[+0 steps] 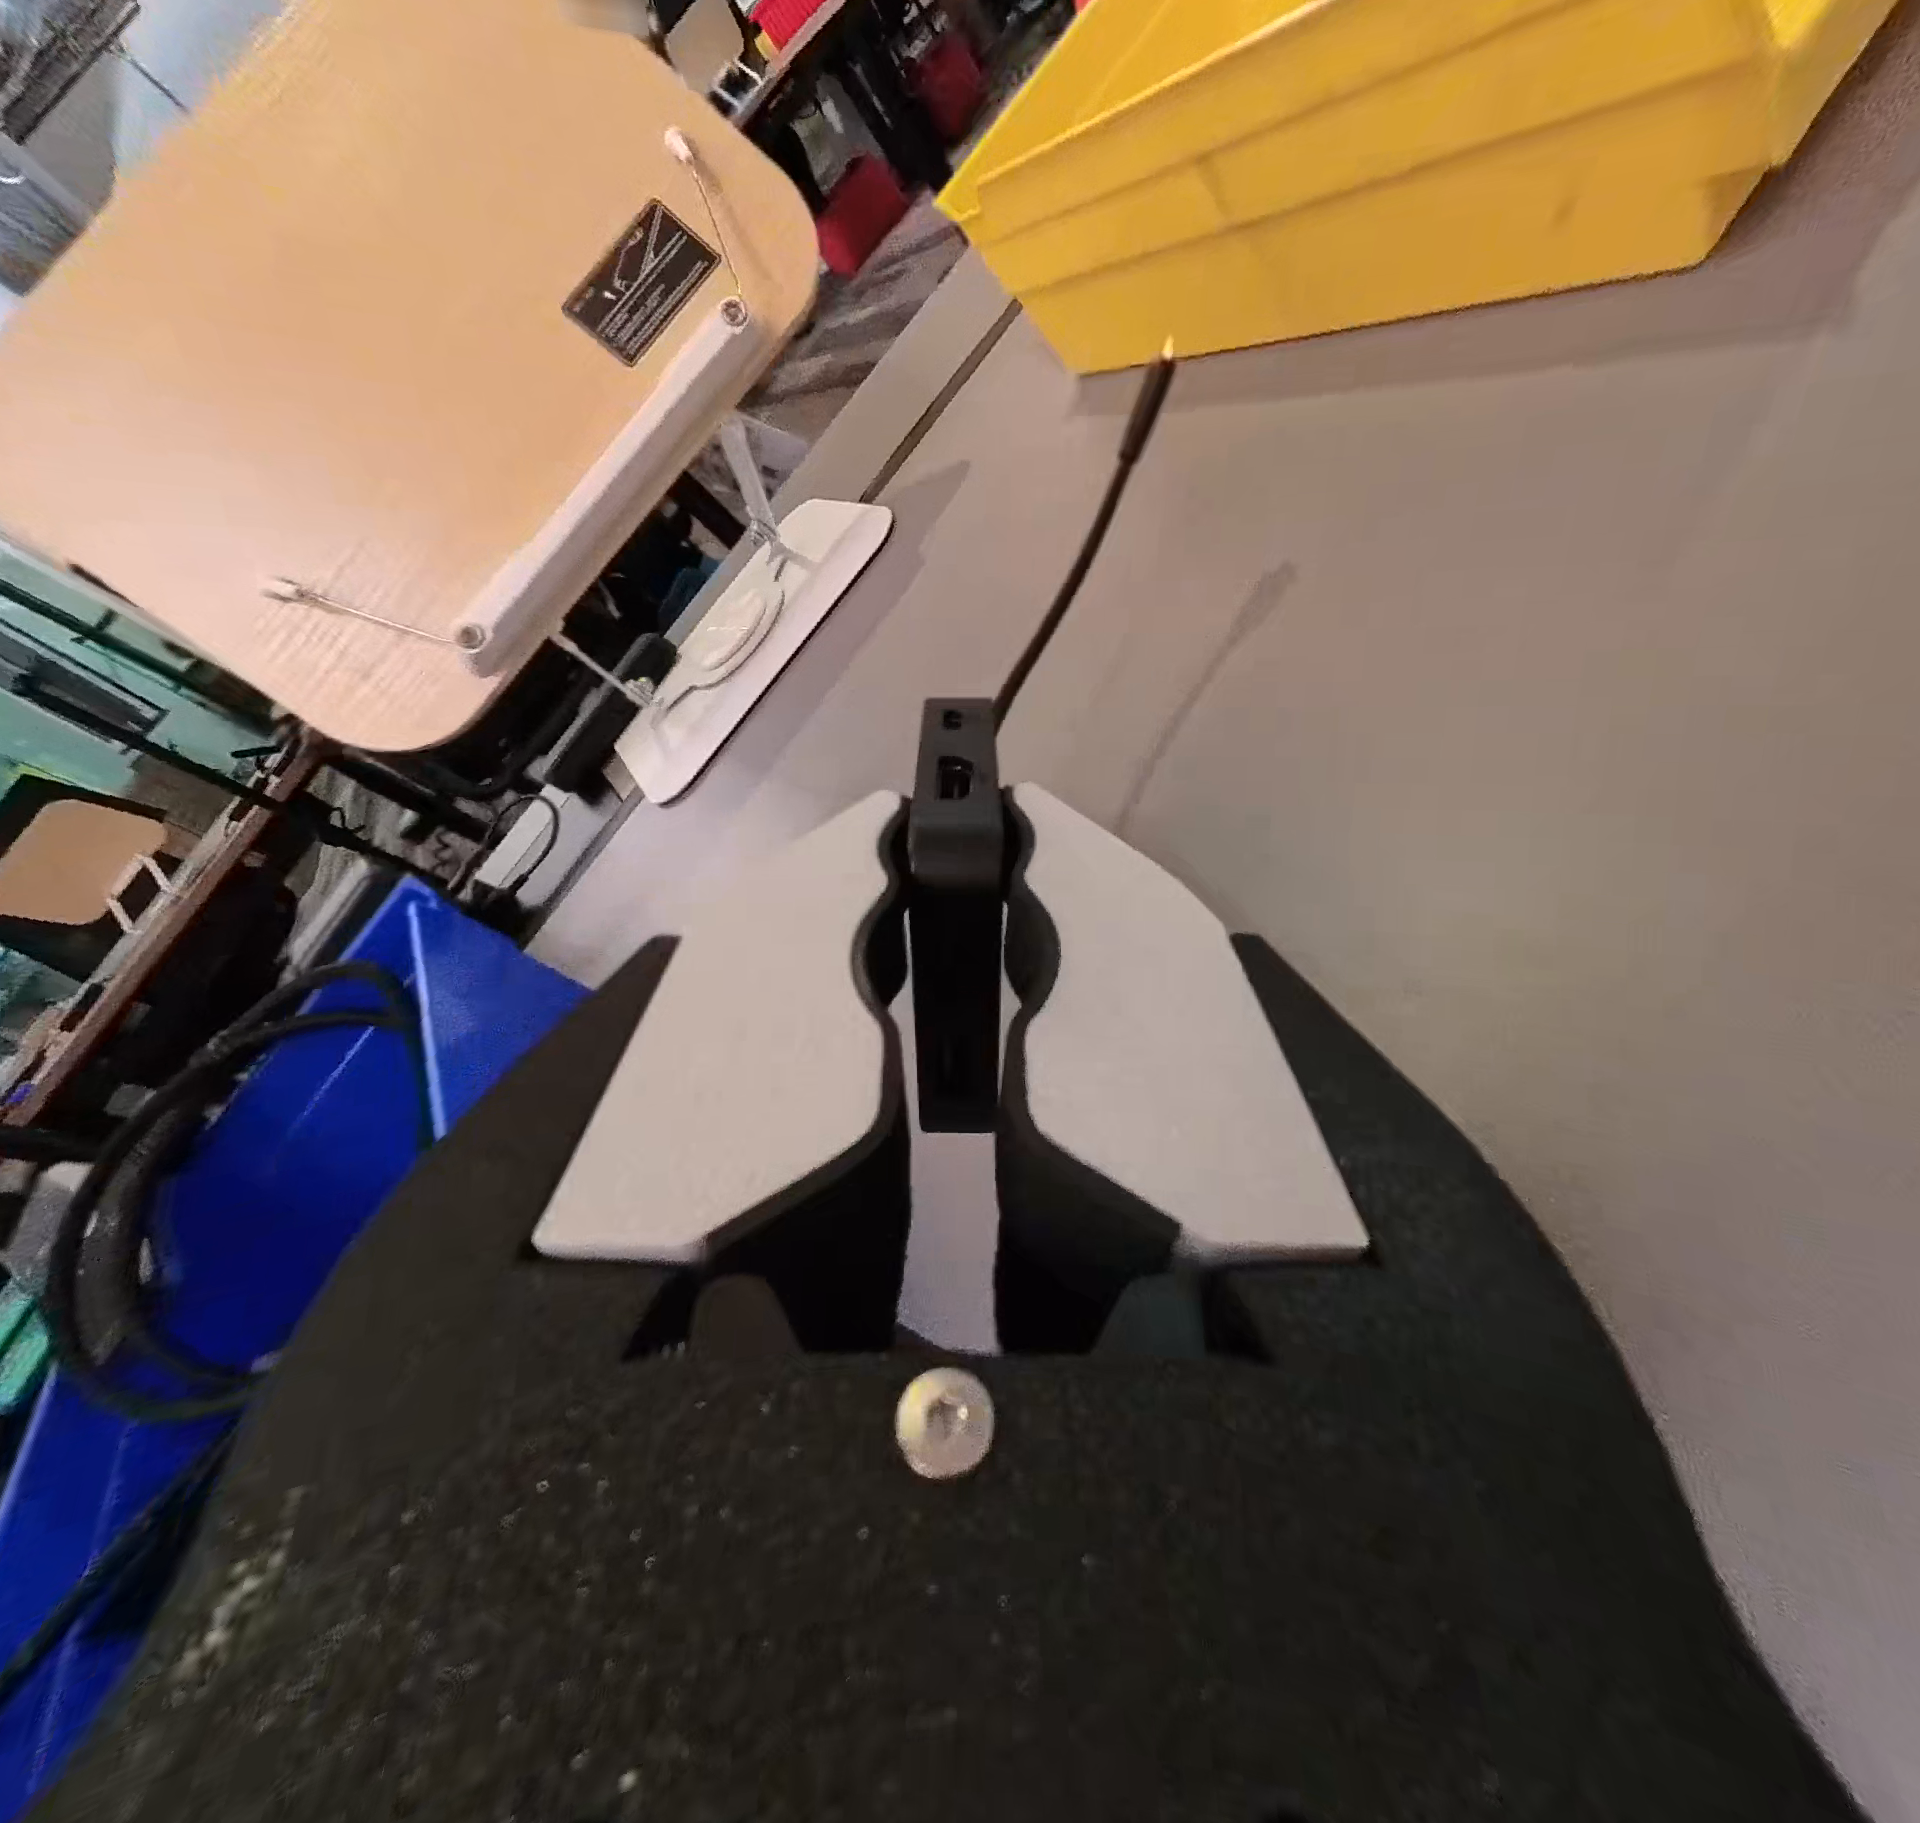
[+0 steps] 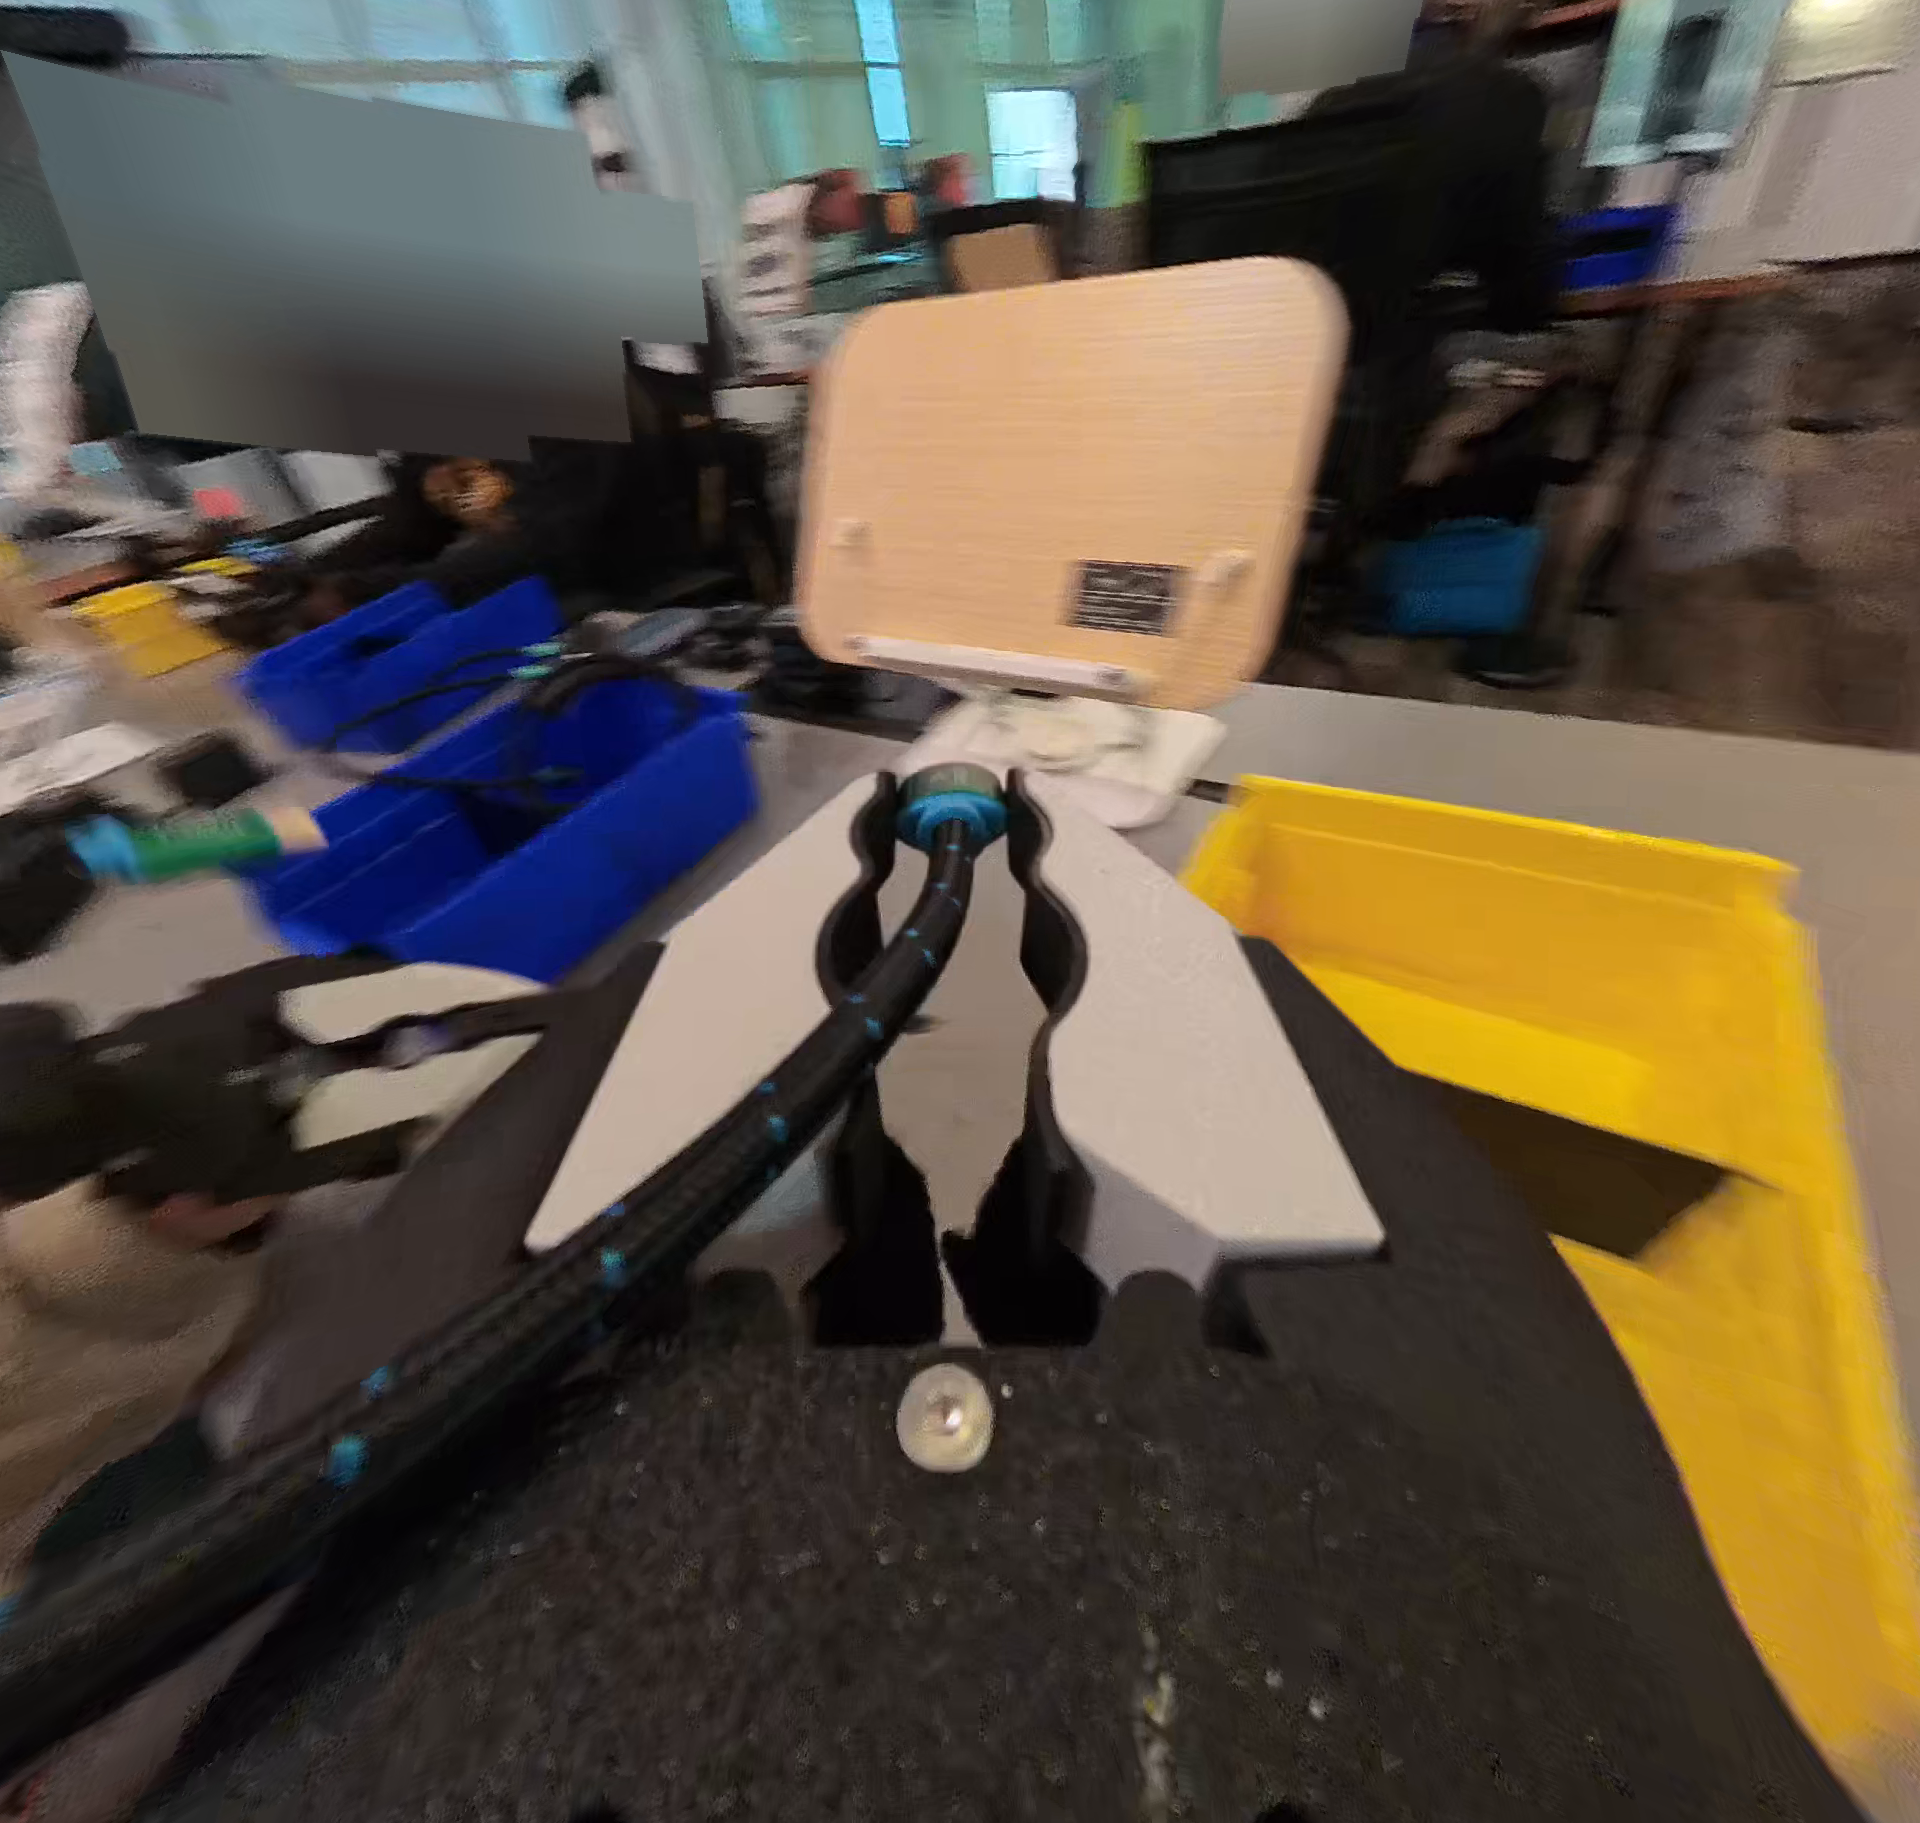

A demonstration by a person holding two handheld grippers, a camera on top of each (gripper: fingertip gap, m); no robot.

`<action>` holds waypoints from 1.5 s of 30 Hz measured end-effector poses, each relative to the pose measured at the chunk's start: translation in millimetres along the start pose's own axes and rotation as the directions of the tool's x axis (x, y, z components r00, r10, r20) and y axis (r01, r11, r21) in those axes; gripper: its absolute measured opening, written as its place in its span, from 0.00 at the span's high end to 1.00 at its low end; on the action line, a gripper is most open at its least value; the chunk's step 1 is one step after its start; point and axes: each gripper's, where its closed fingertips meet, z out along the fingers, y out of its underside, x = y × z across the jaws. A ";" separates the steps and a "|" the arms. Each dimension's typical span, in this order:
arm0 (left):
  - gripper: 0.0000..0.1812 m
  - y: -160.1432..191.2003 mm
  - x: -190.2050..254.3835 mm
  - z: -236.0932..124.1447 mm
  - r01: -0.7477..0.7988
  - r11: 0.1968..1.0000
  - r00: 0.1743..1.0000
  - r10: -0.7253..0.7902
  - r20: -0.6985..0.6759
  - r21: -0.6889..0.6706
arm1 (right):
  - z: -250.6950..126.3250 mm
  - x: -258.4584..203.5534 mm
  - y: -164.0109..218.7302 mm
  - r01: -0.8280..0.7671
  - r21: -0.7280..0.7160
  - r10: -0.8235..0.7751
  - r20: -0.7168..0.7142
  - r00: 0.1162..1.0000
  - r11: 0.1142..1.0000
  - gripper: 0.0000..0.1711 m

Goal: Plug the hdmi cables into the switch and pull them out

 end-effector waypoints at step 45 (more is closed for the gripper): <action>0.92 9.7 18.8 4.5 0.006 1.000 0.995 -0.008 -0.098 -0.028 | -45.2 128.8 203.8 0.273 -0.841 -0.547 -0.032 0.837 0.467 0.70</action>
